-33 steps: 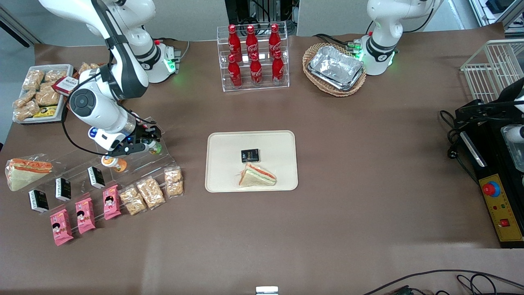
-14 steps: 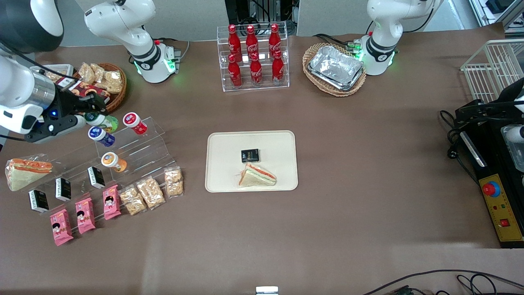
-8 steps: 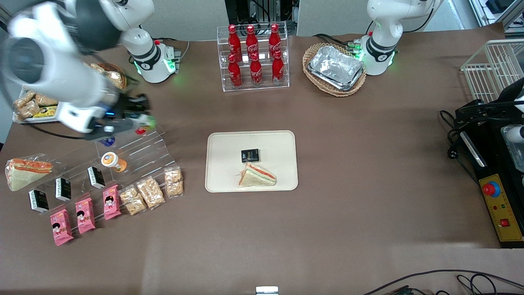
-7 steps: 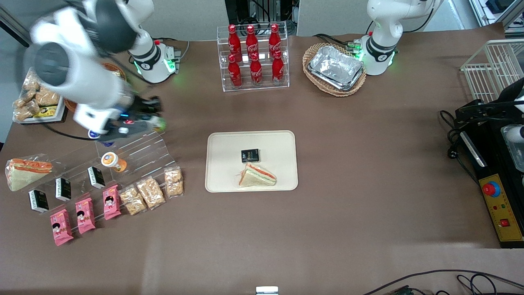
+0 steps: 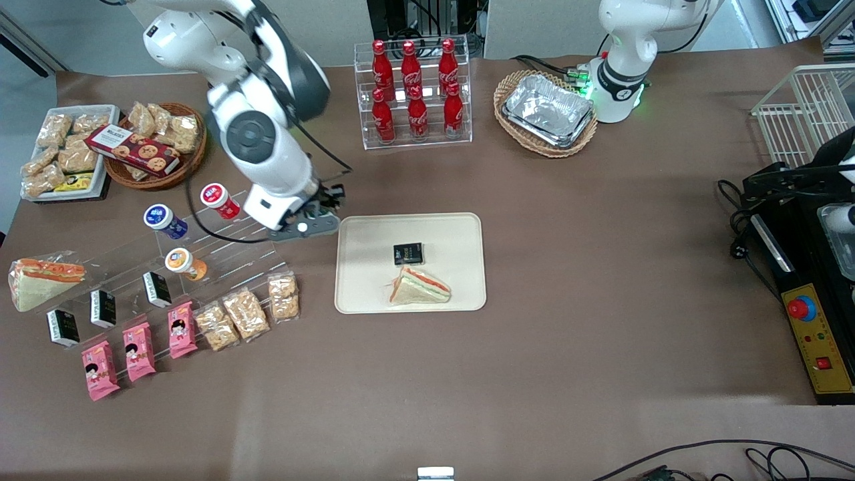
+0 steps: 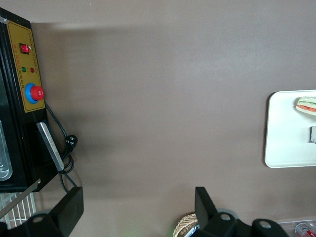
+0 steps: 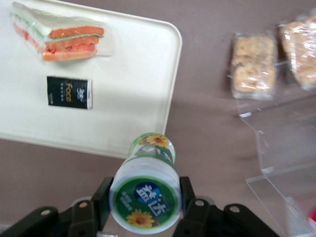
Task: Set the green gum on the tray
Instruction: 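Carry the green gum canister over the cream tray, then lower the canister onto the tray and open the right gripper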
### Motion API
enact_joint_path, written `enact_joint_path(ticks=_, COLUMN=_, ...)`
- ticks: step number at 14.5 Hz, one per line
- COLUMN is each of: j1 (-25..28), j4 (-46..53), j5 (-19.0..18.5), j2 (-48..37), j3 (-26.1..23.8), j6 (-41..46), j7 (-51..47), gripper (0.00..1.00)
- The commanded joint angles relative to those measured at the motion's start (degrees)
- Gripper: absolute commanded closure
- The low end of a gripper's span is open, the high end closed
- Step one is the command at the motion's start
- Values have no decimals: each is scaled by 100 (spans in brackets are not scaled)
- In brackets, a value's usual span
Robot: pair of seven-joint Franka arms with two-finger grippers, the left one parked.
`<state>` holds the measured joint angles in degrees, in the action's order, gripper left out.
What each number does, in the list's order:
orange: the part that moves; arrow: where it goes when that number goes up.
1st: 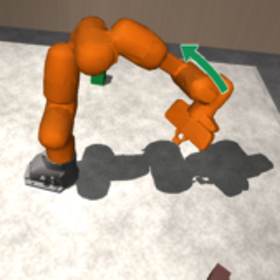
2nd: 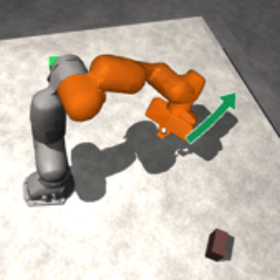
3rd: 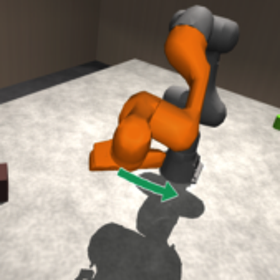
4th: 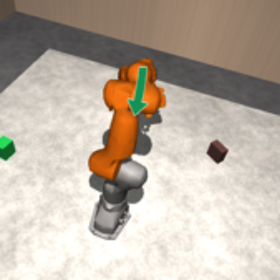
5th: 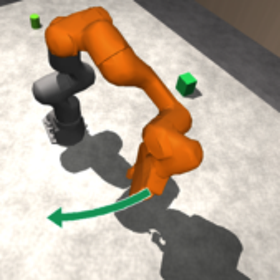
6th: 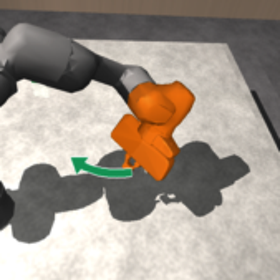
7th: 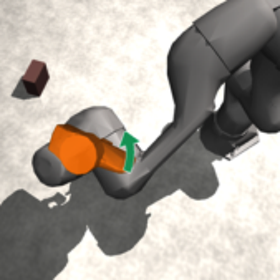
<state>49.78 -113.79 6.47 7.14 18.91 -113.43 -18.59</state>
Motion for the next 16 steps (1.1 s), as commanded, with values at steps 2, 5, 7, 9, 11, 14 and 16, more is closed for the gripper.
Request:
enact_joint_path(ticks=2, j1=304, j4=-477, j5=187, j2=559, j3=60, j6=-1303, j7=-286, gripper=91)
enact_joint_path(ticks=5, j1=471, j4=-486, j5=530, j2=981, j3=69, j6=-1804, j7=-286, gripper=91)
enact_joint_path(ticks=7, j1=489, j4=-547, j5=539, j2=1158, j3=60, j6=-2094, j7=-268, gripper=91)
enact_joint_path(ticks=9, j1=489, j4=-618, j5=574, j2=1228, j3=-9, j6=-2324, j7=-251, gripper=91)
enact_joint_path(ticks=11, j1=498, j4=-609, j5=583, j2=1334, j3=-28, j6=-2429, j7=-251, gripper=91)
enact_joint_path(ticks=14, j1=489, j4=-600, j5=662, j2=1413, j3=-151, j6=-2447, j7=-251, gripper=83)
enact_joint_path(ticks=16, j1=506, j4=-600, j5=776, j2=1439, j3=-160, j6=-2465, j7=-251, gripper=48)
